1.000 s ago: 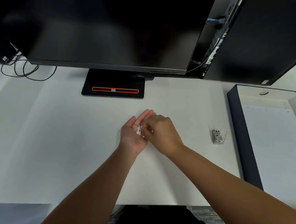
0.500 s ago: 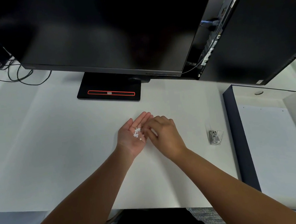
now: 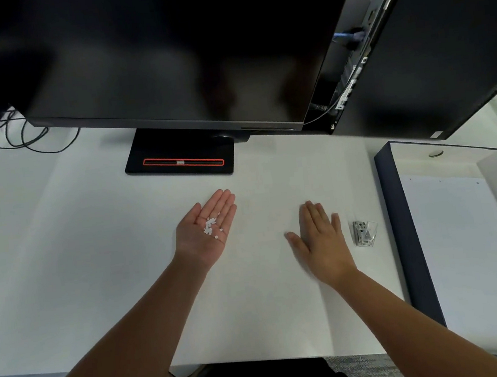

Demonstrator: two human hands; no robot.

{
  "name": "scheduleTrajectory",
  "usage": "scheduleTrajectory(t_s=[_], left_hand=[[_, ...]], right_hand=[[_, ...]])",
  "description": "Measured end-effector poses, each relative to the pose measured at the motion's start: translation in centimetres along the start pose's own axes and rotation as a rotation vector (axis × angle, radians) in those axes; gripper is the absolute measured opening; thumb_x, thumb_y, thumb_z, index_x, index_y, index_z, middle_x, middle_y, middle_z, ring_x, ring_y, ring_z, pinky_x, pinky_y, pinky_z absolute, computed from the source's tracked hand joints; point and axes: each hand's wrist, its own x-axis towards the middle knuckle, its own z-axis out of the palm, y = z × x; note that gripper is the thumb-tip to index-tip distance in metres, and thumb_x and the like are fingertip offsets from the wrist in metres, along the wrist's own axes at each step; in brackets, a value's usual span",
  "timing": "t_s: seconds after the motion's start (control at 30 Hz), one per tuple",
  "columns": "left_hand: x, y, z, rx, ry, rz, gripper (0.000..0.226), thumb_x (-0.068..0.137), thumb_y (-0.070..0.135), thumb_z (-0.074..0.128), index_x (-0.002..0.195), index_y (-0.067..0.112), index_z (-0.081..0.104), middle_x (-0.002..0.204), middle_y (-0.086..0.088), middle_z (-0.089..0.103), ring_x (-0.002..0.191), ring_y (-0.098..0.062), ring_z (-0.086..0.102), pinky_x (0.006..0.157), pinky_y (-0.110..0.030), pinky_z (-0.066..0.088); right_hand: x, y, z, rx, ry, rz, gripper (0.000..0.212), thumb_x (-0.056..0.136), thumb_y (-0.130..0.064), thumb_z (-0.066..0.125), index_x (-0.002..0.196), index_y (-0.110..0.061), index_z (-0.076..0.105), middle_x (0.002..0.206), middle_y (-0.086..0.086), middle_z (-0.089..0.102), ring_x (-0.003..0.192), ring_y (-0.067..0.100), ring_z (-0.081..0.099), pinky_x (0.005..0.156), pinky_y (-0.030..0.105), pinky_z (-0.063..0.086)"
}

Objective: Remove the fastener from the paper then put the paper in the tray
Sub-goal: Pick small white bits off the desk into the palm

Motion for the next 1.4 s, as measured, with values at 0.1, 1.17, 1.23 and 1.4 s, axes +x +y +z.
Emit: scheduleTrajectory(t_s=[0.1,1.17,1.23,1.4], left_hand=[[0.1,-0.1,0.2,0.004,-0.003,0.000,0.048,0.102,0.022,0.029,0.107,-0.008,0.066,0.118,-0.021,0.066,0.108,-0.031,0.065,0.091,-0.040,0.050],[0.6,-0.3,0.4,0.000,0.033,-0.015,0.045,0.102,0.022,0.031,0.110,-0.008,0.063,0.113,-0.022,0.068,0.110,-0.032,0.062,0.092,-0.040,0.048],[0.7,-0.3,0.4,0.004,0.032,-0.016,0.045,0.102,0.022,0.030,0.111,-0.008,0.063,0.113,-0.022,0.068,0.110,-0.032,0.062,0.091,-0.040,0.049],[0.8,-0.4,0.3,0.013,0.030,-0.016,0.045,0.102,0.022,0.030,0.112,-0.007,0.062,0.113,-0.022,0.068,0.110,-0.031,0.062,0.091,-0.040,0.049]], right_hand=[[-0.7,-0.6,0.3,-0.067,-0.042,-0.046,0.078,0.092,-0.062,0.014,0.149,-0.011,-0.001,0.159,0.004,0.000,0.146,0.016,-0.009,0.118,0.042,-0.008],[4.9,-2.1,0.5,0.245,0.323,-0.210,0.025,0.086,-0.008,0.054,0.106,-0.009,0.068,0.113,0.011,0.066,0.108,0.033,0.054,0.094,0.044,0.045],[5.2,-2.1,0.3,0.324,0.337,-0.162,0.023,0.084,-0.005,0.058,0.101,-0.012,0.072,0.105,0.008,0.069,0.103,0.030,0.054,0.090,0.037,0.047],[6.0,-2.3,-0.7,0.480,0.253,-0.016,0.015,0.085,-0.007,0.063,0.091,-0.014,0.074,0.096,0.001,0.069,0.101,0.019,0.049,0.088,0.021,0.036]])
